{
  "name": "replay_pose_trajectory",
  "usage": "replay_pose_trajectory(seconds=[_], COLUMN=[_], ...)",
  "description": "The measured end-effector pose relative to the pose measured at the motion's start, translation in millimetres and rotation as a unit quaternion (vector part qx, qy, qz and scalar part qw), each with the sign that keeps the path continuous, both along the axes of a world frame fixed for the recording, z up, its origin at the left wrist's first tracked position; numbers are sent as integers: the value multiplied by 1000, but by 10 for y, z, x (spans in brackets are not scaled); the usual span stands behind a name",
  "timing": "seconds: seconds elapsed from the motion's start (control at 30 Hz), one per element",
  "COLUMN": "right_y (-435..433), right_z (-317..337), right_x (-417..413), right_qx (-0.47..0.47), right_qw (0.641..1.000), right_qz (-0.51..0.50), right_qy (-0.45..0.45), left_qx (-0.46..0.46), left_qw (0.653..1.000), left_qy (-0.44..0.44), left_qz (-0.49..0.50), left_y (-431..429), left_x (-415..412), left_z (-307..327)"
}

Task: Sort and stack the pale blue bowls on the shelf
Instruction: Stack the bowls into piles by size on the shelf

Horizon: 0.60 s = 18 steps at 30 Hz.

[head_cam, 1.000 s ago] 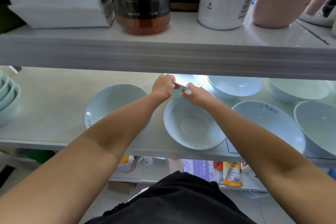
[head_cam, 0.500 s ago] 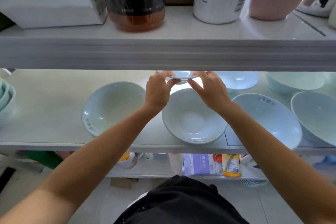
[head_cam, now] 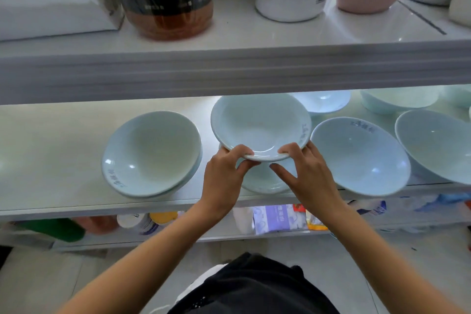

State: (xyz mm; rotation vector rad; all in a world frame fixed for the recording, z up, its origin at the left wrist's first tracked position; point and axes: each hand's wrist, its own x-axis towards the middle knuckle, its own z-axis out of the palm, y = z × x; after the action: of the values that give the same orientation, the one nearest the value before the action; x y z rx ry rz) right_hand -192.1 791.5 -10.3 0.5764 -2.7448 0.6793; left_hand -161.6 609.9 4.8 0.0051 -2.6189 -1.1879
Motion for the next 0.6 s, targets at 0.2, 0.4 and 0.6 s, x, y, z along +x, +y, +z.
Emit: replay_pose_trajectory(seconds=[0.2, 0.4, 0.6], right_y=[95, 124, 125], right_z=[-184, -242, -241], right_x=[176, 234, 262], right_qx=[2, -8, -43], right_qw=[1000, 999, 996], right_qz=[4, 5, 3], right_qy=[-28, -48, -75], left_qx=[-47, -69, -45], left_qw=[999, 997, 998], left_qy=[-23, -17, -15], left_qz=[-4, 14, 46], left_y=[55, 88, 95], left_x=[176, 229, 314], left_z=[-86, -182, -238])
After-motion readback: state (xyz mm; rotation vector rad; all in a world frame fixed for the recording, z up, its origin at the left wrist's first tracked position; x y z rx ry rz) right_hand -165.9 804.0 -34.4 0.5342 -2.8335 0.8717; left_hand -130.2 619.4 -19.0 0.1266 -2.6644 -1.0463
